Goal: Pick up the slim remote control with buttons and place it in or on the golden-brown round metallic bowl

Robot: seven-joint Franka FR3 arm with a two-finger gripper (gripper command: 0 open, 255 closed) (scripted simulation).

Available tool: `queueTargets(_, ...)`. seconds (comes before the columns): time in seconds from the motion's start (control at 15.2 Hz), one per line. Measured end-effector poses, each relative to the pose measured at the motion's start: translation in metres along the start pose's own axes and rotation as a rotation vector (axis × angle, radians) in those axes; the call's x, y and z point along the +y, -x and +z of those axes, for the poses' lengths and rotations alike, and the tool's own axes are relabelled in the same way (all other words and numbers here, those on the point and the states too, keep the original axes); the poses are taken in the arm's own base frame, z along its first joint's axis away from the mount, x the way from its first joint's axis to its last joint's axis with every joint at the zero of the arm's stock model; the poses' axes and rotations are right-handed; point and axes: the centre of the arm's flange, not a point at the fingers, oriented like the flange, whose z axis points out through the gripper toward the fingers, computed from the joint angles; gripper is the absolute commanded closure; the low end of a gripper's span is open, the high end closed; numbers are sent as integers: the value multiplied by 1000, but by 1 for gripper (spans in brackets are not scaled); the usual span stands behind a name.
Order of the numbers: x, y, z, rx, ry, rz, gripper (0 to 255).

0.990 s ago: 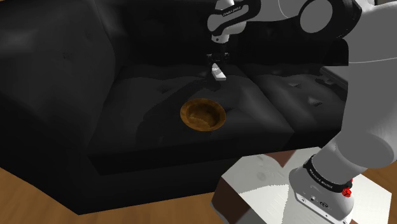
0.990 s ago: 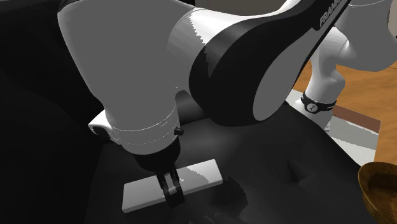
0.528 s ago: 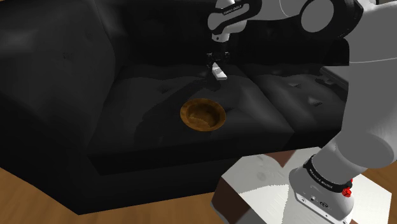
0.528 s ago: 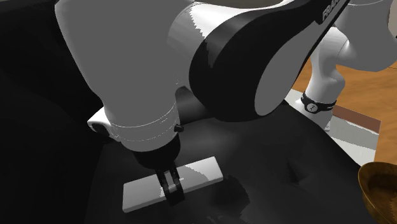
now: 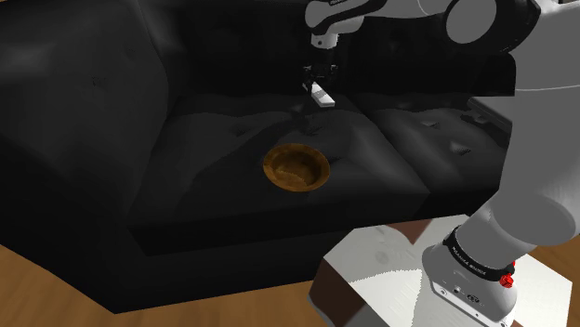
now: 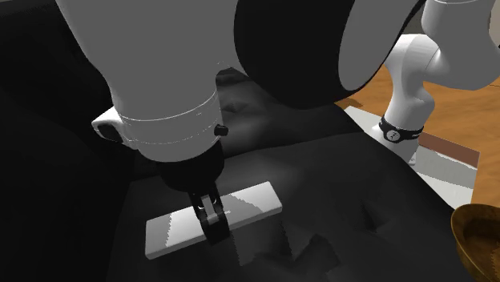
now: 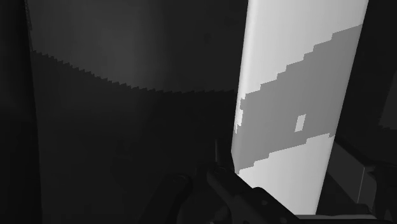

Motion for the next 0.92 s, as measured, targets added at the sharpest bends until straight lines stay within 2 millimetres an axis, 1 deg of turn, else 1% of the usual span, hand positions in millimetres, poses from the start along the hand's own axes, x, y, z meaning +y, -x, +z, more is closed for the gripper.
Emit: queueTargets(0.92,-1,5,-74,0,0,0,255)
